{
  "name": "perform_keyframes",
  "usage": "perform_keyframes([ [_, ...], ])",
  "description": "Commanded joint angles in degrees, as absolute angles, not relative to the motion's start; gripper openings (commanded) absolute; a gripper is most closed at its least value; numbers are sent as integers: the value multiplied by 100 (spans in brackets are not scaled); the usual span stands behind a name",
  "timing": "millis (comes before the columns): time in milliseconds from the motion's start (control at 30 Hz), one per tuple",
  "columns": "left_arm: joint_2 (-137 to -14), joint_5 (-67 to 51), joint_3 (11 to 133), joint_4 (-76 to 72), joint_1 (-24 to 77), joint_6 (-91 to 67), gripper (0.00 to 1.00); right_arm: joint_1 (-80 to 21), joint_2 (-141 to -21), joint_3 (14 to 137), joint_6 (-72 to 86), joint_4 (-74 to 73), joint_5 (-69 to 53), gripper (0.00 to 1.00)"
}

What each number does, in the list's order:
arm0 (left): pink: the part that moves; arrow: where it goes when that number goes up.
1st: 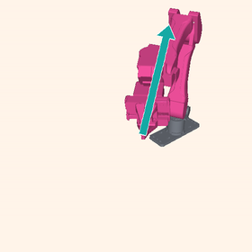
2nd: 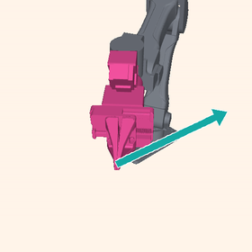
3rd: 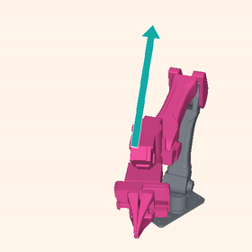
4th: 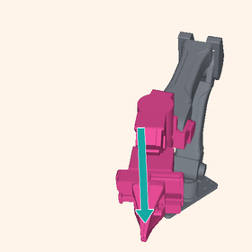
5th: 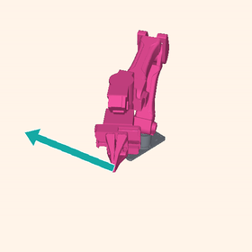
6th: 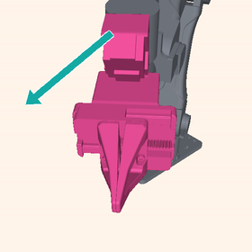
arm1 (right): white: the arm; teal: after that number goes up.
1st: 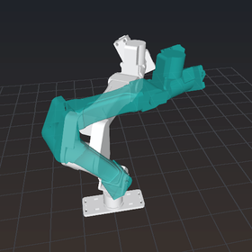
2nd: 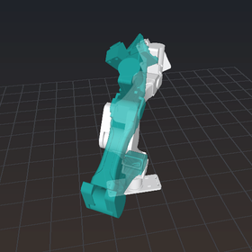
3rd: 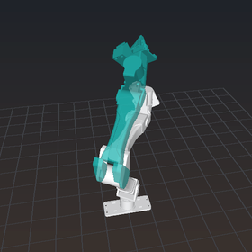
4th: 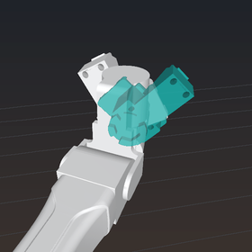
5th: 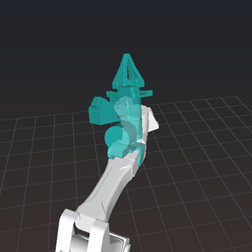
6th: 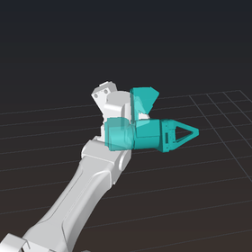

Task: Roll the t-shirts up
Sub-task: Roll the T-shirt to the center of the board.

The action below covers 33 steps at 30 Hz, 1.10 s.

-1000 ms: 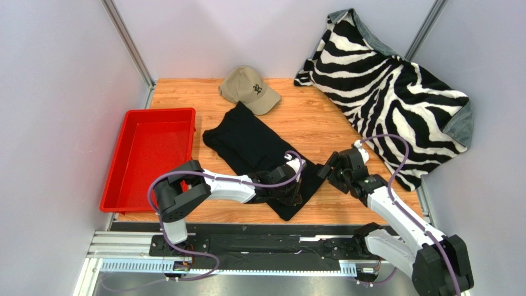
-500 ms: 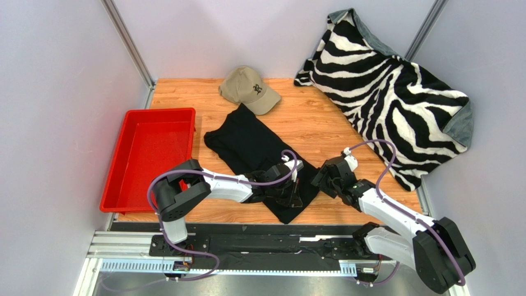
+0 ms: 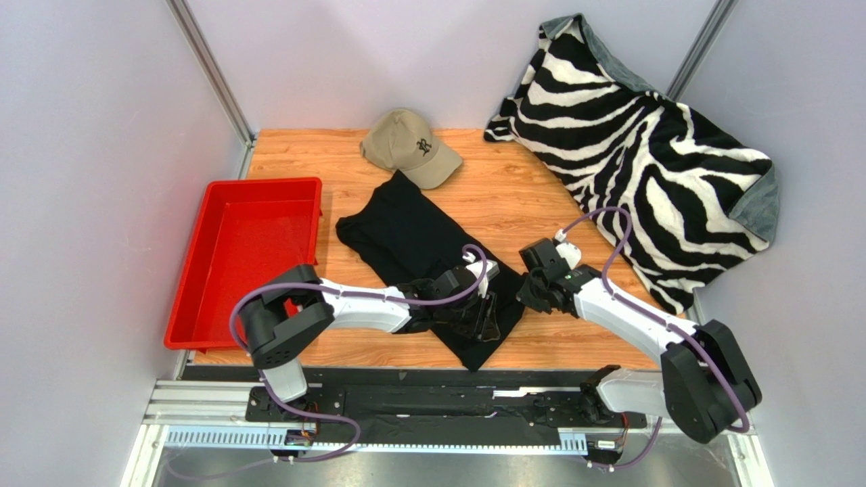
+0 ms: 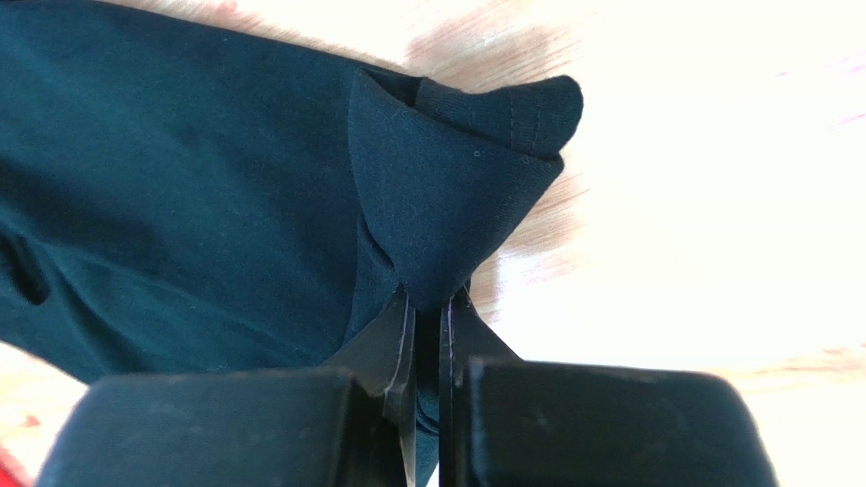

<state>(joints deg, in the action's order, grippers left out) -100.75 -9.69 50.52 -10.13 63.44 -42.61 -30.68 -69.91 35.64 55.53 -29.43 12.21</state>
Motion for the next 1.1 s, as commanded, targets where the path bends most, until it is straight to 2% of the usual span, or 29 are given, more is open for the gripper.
perform_keyframes([
  [0,-9528,-432,5220,-529,6538,-3667,48,-3138,-7330,4034,5405,-3744,1512,0],
  [267,-9597,1254,5818,-70,7224,-2779,55,-3164,-7954,4692,5432,-4350,1512,0],
  [333,-9694,1632,5906,-79,7347,-2672,58,-3164,-8050,4763,5440,-4447,1468,0],
  [367,-9729,1765,5924,-105,7391,-2559,63,-3164,-8077,4825,5432,-4473,1450,0],
  [600,-10054,2882,6257,-62,7813,-1934,65,-3164,-8314,4948,5432,-4509,1380,0],
  [1067,-10476,2619,6293,-509,8024,-1740,64,-3164,-8473,4913,5493,-4430,1319,0],
])
